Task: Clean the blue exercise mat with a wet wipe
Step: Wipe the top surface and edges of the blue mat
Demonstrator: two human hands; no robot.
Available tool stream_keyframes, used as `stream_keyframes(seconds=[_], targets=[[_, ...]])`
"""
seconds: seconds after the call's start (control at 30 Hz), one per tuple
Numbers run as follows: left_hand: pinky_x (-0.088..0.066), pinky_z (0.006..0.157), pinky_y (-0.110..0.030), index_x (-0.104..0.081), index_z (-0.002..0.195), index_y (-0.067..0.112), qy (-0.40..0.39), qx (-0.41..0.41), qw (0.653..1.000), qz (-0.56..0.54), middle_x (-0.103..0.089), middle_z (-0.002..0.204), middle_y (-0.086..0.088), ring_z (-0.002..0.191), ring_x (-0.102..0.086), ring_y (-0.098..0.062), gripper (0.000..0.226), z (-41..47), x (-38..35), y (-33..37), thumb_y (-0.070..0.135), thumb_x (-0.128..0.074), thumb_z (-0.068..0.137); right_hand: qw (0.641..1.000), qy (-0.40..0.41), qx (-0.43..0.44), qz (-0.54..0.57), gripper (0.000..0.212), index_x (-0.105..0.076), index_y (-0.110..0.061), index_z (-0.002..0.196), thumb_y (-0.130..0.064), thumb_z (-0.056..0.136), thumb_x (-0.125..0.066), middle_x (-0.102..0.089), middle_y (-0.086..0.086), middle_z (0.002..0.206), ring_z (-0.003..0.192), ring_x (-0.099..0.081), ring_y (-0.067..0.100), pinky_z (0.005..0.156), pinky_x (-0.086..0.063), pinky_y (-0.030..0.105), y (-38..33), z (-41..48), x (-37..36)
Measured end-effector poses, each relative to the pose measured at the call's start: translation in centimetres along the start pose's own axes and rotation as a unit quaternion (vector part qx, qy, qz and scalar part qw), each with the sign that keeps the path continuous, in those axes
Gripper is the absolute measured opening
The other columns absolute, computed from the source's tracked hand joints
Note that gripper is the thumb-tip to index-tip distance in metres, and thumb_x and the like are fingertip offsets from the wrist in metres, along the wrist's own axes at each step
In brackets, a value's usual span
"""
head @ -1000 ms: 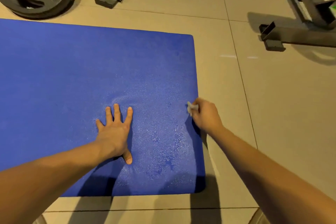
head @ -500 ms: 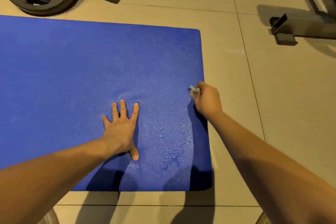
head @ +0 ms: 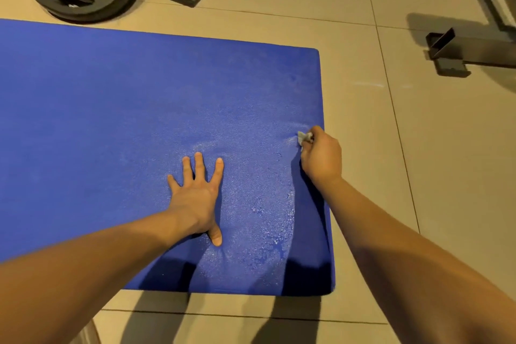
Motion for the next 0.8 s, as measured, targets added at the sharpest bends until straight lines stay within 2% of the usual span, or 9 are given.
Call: stream_keyframes(seconds=[0.1, 0.2, 0.27, 0.33, 0.4, 0.53, 0.63, 0.7, 0.8], targets=[[-0.005, 0.115, -0.076, 0.036, 0.153, 0.025, 0.001, -0.003, 1.0, 0.001, 0.039, 0.158, -0.023, 0.146, 0.031, -0.05, 0.177, 0.0, -0.1, -0.1, 0.059, -0.098, 0.041, 1.0, -0.015, 0.016, 0.007, 0.019, -0.062, -0.007, 0.079, -0.011, 0.097, -0.057, -0.074, 0.012, 0.083, 0.081, -0.069, 0.035, 0.06, -0.046, 0.037, 0.0, -4.9, 0.1], [-0.004, 0.115, -0.076, 0.037, 0.152, 0.024, -0.003, -0.001, 1.0, 0.006, 0.04, 0.157, -0.024, 0.146, 0.032, -0.05, 0.177, 0.0, -0.1, 0.0, 0.059, -0.098, 0.042, 0.991, -0.102, 0.079, -0.041, 0.02, -0.062, -0.018, 0.077, -0.019, 0.097, -0.057, -0.068, 0.004, 0.071, 0.067, -0.063, 0.033, 0.054, -0.035, 0.037, 1.1, -11.2, 0.5], [-0.004, 0.115, -0.076, 0.037, 0.152, 0.024, -0.003, 0.001, 1.0, 0.004, 0.04, 0.157, -0.024, 0.145, 0.032, -0.051, 0.177, 0.0, -0.1, 0.0, 0.059, -0.098, 0.042, 0.984, -0.134, 0.095, -0.068, 0.017, -0.06, -0.02, 0.079, -0.02, 0.096, -0.057, -0.062, -0.001, 0.068, 0.066, -0.061, 0.03, 0.055, -0.037, 0.039, 1.8, -12.1, 0.8], [-0.004, 0.115, -0.076, 0.037, 0.152, 0.024, -0.003, -0.001, 1.0, 0.001, 0.04, 0.157, -0.024, 0.145, 0.032, -0.05, 0.177, 0.0, -0.1, 0.0, 0.058, -0.098, 0.042, 0.993, -0.09, 0.064, -0.048, 0.023, -0.056, -0.022, 0.074, -0.019, 0.096, -0.06, -0.055, -0.007, 0.063, 0.061, -0.057, 0.024, 0.055, -0.033, 0.038, 1.6, -9.9, 1.3], [-0.004, 0.115, -0.076, 0.037, 0.152, 0.024, -0.004, -0.003, 1.0, 0.002, 0.041, 0.157, -0.024, 0.145, 0.033, -0.05, 0.177, 0.0, -0.1, 0.1, 0.059, -0.098, 0.042, 0.999, 0.003, 0.04, -0.022, 0.032, -0.048, -0.024, 0.068, -0.018, 0.097, -0.061, -0.048, -0.007, 0.064, 0.059, -0.05, 0.023, 0.057, -0.024, 0.034, 0.6, -6.8, 2.1], [-0.004, 0.115, -0.076, 0.036, 0.153, 0.025, -0.002, -0.002, 1.0, 0.005, 0.04, 0.157, -0.023, 0.145, 0.033, -0.049, 0.176, -0.1, 0.0, 0.0, 0.06, -0.097, 0.043, 0.974, 0.126, 0.098, -0.16, 0.012, -0.071, -0.013, 0.08, -0.015, 0.091, -0.066, -0.055, 0.008, 0.086, 0.077, -0.053, 0.033, 0.064, -0.03, 0.035, -2.0, -3.2, 3.0], [-0.005, 0.115, -0.077, 0.036, 0.153, 0.025, -0.004, -0.003, 1.0, 0.004, 0.04, 0.157, -0.023, 0.145, 0.033, -0.049, 0.176, 0.0, -0.1, 0.0, 0.06, -0.097, 0.043, 0.95, 0.102, 0.169, -0.241, 0.012, -0.075, -0.011, 0.093, -0.015, 0.09, -0.064, -0.063, 0.009, 0.104, 0.094, -0.057, 0.034, 0.08, -0.039, 0.042, -2.3, -4.8, 0.6], [-0.004, 0.115, -0.077, 0.036, 0.153, 0.025, -0.005, -0.003, 1.0, 0.005, 0.04, 0.157, -0.024, 0.145, 0.034, -0.05, 0.176, 0.1, -0.1, 0.0, 0.059, -0.097, 0.043, 0.946, 0.054, 0.209, -0.243, 0.027, -0.07, -0.004, 0.114, -0.008, 0.089, -0.062, -0.059, 0.011, 0.136, 0.119, -0.057, 0.036, 0.096, -0.043, 0.047, -1.3, -7.0, -1.5], [-0.004, 0.114, -0.077, 0.037, 0.152, 0.025, -0.004, -0.003, 1.0, 0.002, 0.041, 0.156, -0.024, 0.144, 0.034, -0.05, 0.177, 0.1, 0.0, 0.0, 0.059, -0.098, 0.042, 0.966, 0.029, 0.137, -0.216, 0.052, -0.051, -0.001, 0.143, -0.008, 0.091, -0.056, -0.033, 0.012, 0.162, 0.143, -0.04, 0.034, 0.113, -0.037, 0.048, 0.1, -8.5, -2.6]])
Point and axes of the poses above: each hand's wrist, its own z-axis towards the middle knuckle, its own x-axis out of the back of the hand, y = z × x, the point moved 5 cm from there along z, towards the middle knuckle
